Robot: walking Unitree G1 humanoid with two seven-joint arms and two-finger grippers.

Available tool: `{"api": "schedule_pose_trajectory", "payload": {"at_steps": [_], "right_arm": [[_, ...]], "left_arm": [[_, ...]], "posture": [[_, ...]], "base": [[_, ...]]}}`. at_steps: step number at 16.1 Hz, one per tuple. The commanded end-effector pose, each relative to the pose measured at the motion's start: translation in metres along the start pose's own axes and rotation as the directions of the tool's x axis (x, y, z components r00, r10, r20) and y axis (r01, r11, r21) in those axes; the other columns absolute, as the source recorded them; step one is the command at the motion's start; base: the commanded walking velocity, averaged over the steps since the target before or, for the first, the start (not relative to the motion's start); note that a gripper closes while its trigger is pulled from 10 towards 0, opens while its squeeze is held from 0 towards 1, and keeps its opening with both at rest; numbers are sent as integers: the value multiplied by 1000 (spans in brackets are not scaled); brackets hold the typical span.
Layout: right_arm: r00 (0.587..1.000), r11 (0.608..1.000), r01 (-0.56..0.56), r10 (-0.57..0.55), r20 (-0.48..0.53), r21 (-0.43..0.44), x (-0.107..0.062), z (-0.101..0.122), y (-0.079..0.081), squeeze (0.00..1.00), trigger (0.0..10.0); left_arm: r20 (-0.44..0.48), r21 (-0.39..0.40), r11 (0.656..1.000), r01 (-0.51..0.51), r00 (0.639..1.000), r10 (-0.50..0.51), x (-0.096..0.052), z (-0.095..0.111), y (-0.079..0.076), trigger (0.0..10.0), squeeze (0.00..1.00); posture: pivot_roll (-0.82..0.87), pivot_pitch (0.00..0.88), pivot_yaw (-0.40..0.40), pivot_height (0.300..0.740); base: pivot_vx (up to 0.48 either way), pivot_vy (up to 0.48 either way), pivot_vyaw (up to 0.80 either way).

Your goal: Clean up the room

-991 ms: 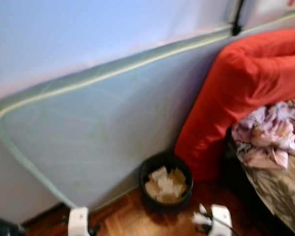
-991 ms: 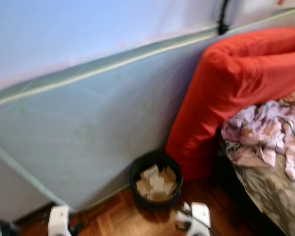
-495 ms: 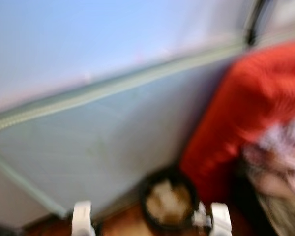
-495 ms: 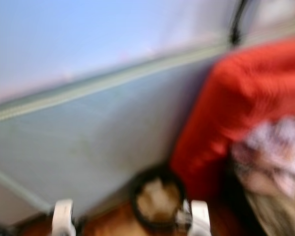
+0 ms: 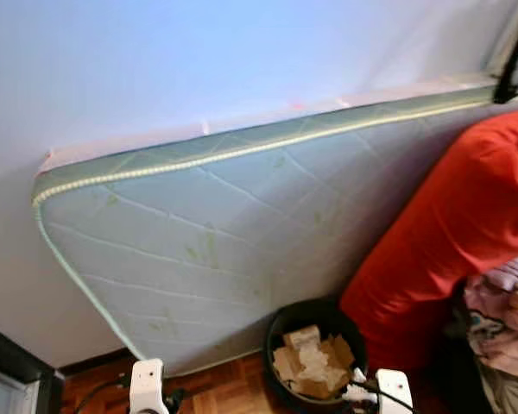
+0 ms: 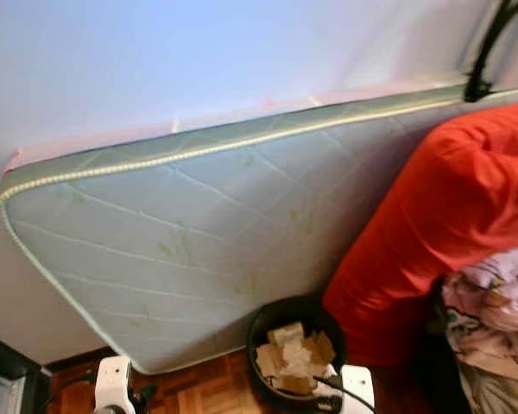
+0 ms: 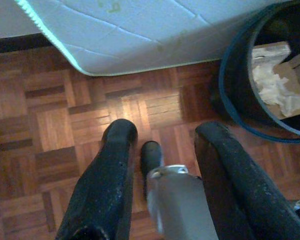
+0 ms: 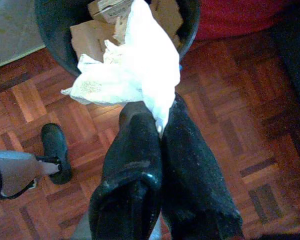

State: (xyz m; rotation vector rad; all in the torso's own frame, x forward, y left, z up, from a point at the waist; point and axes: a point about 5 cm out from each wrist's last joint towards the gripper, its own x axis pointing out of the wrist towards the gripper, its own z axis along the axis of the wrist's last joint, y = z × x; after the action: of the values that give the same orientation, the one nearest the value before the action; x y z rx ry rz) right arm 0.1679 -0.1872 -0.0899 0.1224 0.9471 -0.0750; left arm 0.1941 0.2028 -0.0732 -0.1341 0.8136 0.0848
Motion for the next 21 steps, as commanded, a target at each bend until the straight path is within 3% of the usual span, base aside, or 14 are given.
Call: {"api": "schedule_pose_trajectory", "payload": {"at_steps": [1,6,9,17,21], "right_arm": [[1000,1000,5,-5,-4,5,0,0,-2,0,10000],[1000,1000,8,-8,-9,-26,0,0,-2,0,10000],[1000,1000,9,-9,-4,17,0,0,0,0,10000],[1000,1000,-2,2,7,-4,1,3,2,0,10000],[1000,1000,-3,3,7,-5,1,3,2,0,10000]], "left_arm": [[-7,-9,1000,-5,1000,5,0,-1,0,10000,0],[-4,-15,1000,-6,1000,6,0,0,0,10000,0],[-4,-11,1000,-5,1000,5,0,1,1,10000,0],[1,-5,1000,-4,1000,4,0,4,4,10000,0],[2,-10,1000,-6,1000,6,1,4,3,10000,0]], "posture": [[19,25,-12,740],[20,30,-10,740],[23,33,-2,740],[23,34,4,740],[23,33,0,740]], "base": [[0,0,0],[0,0,134],[0,0,173],[0,0,0],[243,0,0]]}}
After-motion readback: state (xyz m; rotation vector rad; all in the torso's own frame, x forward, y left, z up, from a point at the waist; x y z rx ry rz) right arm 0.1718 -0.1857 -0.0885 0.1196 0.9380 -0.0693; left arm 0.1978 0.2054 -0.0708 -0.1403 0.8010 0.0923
